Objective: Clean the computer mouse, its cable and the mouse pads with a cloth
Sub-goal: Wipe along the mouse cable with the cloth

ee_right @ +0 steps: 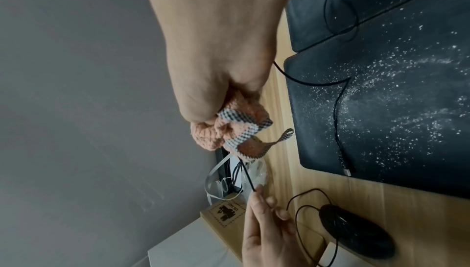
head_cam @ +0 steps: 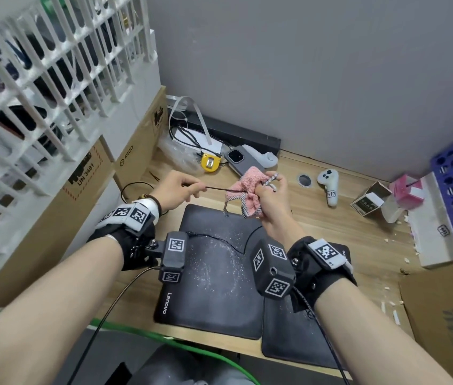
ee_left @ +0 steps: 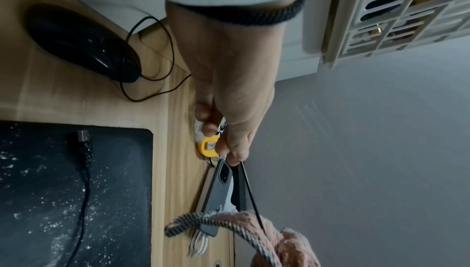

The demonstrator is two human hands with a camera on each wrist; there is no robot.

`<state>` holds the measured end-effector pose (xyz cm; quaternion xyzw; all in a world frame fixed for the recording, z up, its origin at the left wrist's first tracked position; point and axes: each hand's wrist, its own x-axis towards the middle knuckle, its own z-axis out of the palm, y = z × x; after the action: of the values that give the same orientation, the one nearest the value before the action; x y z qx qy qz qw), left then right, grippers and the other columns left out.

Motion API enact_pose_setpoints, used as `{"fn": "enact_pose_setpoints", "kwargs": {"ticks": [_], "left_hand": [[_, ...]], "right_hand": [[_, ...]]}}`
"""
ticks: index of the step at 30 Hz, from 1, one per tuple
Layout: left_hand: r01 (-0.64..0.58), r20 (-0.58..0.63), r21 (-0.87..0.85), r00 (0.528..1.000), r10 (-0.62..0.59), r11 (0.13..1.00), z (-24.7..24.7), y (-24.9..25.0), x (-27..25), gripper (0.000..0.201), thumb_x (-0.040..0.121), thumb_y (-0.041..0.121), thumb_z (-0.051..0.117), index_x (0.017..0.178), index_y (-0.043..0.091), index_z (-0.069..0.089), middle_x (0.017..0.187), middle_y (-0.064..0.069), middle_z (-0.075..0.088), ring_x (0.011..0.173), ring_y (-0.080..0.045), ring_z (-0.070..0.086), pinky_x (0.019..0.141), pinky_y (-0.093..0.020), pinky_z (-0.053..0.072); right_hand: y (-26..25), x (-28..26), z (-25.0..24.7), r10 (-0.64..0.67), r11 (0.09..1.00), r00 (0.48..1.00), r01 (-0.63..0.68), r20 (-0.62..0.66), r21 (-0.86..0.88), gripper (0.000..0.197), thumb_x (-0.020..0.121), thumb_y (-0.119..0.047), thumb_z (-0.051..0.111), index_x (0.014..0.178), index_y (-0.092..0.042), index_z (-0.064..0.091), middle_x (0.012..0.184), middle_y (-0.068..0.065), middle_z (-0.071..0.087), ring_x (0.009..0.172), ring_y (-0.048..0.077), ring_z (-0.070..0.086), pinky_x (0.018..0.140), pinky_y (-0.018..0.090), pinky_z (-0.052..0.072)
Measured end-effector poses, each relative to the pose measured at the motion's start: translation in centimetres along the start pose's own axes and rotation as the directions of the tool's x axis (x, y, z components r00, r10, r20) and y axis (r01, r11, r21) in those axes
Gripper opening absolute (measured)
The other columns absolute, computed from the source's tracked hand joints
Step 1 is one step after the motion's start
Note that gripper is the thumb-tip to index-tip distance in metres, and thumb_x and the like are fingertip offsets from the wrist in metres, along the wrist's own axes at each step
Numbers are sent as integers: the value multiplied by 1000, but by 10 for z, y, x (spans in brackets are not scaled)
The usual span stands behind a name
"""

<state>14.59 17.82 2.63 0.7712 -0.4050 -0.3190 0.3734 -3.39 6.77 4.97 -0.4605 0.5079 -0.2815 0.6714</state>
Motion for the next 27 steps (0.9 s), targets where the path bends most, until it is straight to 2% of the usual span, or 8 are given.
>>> {"fn": "enact_pose_setpoints", "kwargs": {"ticks": [4, 7, 11, 14, 17, 22, 25, 27], "left_hand": [[15, 51, 16, 999, -15, 1000, -3, -7, -3, 17, 93, 24, 62, 84, 18, 74, 67, 7, 65, 45, 1, 46, 62, -21, 42], [3, 176, 66, 984, -15, 998, -2, 0, -9, 21, 94, 24, 59, 75, 19, 69, 57, 13, 63, 45, 2, 47, 54, -15, 39], [-55, 399, 115, 917, 5, 992, 12, 15, -15, 17, 95, 29, 57, 87, 18, 67, 78, 5, 65, 56, -9, 55, 48, -15, 38], [-110, 367, 161, 929, 44, 981, 17, 22, -15, 20, 93, 29, 59, 77, 22, 67, 72, 7, 64, 55, -10, 55, 56, -18, 44], [-67, 279, 133, 960, 27, 989, 11, 22, -15, 21, 92, 31, 62, 83, 17, 74, 69, 7, 64, 55, -9, 52, 63, -23, 46], [11, 252, -2, 968, -10, 1000, 13, 26, -15, 14, 93, 24, 60, 96, 12, 67, 56, 12, 59, 48, -5, 48, 49, -15, 40], [145, 335, -107, 937, -102, 984, 21, 33, -14, 35, 94, 47, 52, 113, 18, 49, 68, 1, 53, 47, -11, 43, 41, -18, 32], [157, 338, -91, 934, -117, 983, 26, 39, -15, 52, 89, 65, 44, 115, 22, 51, 68, 2, 53, 46, -11, 43, 43, -21, 35]], "right_hand": [[3, 2, -4, 51, 998, 997, -48, 63, -43, 32, 88, 6, 48, 95, -25, 53, 111, 17, 60, 67, 23, 63, 50, 29, 50], [8, 1, -10, 104, 992, 990, -96, 98, -82, 28, 92, 6, 46, 96, -21, 51, 94, 15, 65, 67, 22, 64, 55, 30, 50], [12, -2, -8, 130, 988, 981, -116, 147, -101, 30, 93, 5, 45, 96, -25, 45, 85, 16, 64, 59, 22, 62, 46, 27, 46], [11, -3, -5, 115, 984, 981, -92, 154, -152, 28, 95, 0, 45, 95, -28, 42, 80, 12, 62, 58, 21, 58, 48, 28, 40], [8, 0, -10, 142, 977, 962, -99, 233, -187, 25, 93, 2, 50, 101, -22, 50, 82, 13, 63, 64, 22, 59, 55, 30, 46], [0, -6, -10, 117, 959, 924, -10, 364, -282, 26, 91, 4, 51, 105, -17, 59, 81, 9, 66, 59, 12, 63, 52, 23, 50], [-3, -17, -5, 134, 906, 853, 100, 504, -410, 31, 92, 6, 48, 112, -15, 58, 74, 4, 61, 51, 6, 54, 46, 18, 43], [-6, -23, 0, 94, 818, 810, 268, 578, -509, 33, 93, 5, 48, 116, -16, 56, 73, -4, 55, 49, -3, 49, 47, 13, 39]]}}
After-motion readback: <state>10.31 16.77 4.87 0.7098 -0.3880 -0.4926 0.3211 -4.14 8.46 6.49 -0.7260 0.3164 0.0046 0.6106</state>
